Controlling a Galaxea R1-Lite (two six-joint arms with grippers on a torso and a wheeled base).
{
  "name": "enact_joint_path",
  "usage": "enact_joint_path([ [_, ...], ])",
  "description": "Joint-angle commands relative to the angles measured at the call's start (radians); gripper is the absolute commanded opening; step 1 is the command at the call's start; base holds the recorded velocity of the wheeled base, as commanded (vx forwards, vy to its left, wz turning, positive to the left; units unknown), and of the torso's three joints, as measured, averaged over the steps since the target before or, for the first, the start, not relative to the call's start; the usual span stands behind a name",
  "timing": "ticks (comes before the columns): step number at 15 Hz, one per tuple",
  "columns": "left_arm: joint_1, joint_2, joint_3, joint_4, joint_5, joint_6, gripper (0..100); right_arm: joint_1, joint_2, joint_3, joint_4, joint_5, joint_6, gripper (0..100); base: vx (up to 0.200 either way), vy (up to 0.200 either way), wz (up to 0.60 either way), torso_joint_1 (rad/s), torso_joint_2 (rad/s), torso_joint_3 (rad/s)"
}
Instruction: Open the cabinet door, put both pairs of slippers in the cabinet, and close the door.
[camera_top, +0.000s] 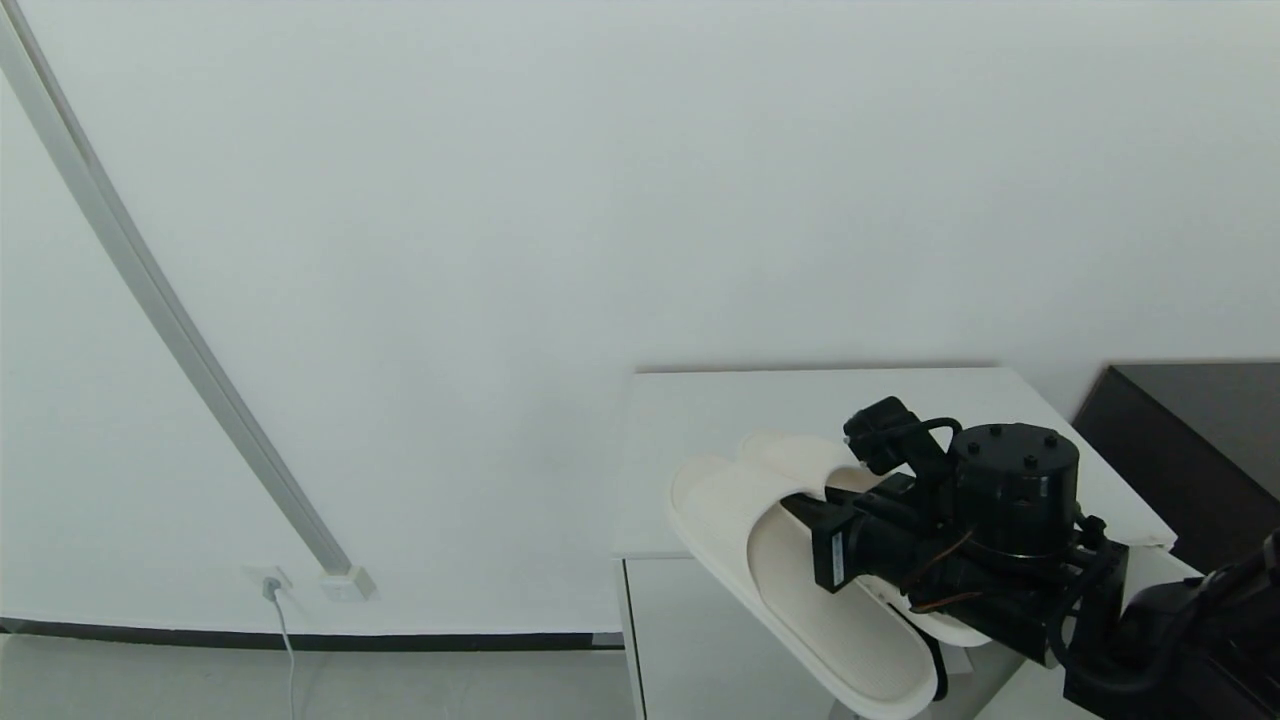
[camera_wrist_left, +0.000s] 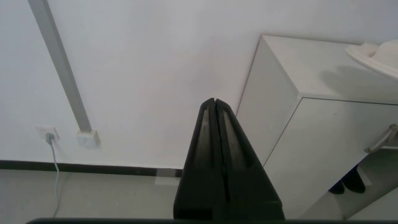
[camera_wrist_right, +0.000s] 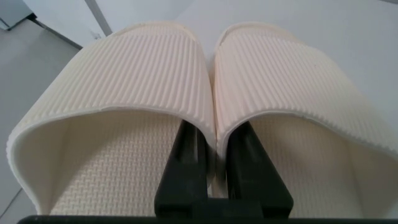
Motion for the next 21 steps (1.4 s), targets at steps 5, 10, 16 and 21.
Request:
enact_joint_path([
  [5,0.000,0.002,0.000,-0.001,0.000,-0.001,0,0.014,0.008,-0.003,0.000,-0.015,-0.002,0,-0.200,0.000,0.00,-0.001,0.00,0.002],
  [10,0.000,0.002,0.000,-0.001,0.000,-0.001,0,0.015,0.008,-0.003,-0.002,-0.015,-0.002,0,-0.120,0.000,0.00,-0.001,0.00,0.004],
  [16,0.000,0.000,0.000,-0.001,0.000,-0.001,0,0.015,0.015,-0.001,-0.002,-0.015,-0.008,0,0.000,0.000,0.00,0.000,0.00,0.000],
  [21,0.000,0.000,0.000,-0.001,0.000,0.002,0,0.022,0.022,0.000,-0.005,-0.015,-0.022,0,0.000,0.000,0.00,0.000,0.00,0.000],
])
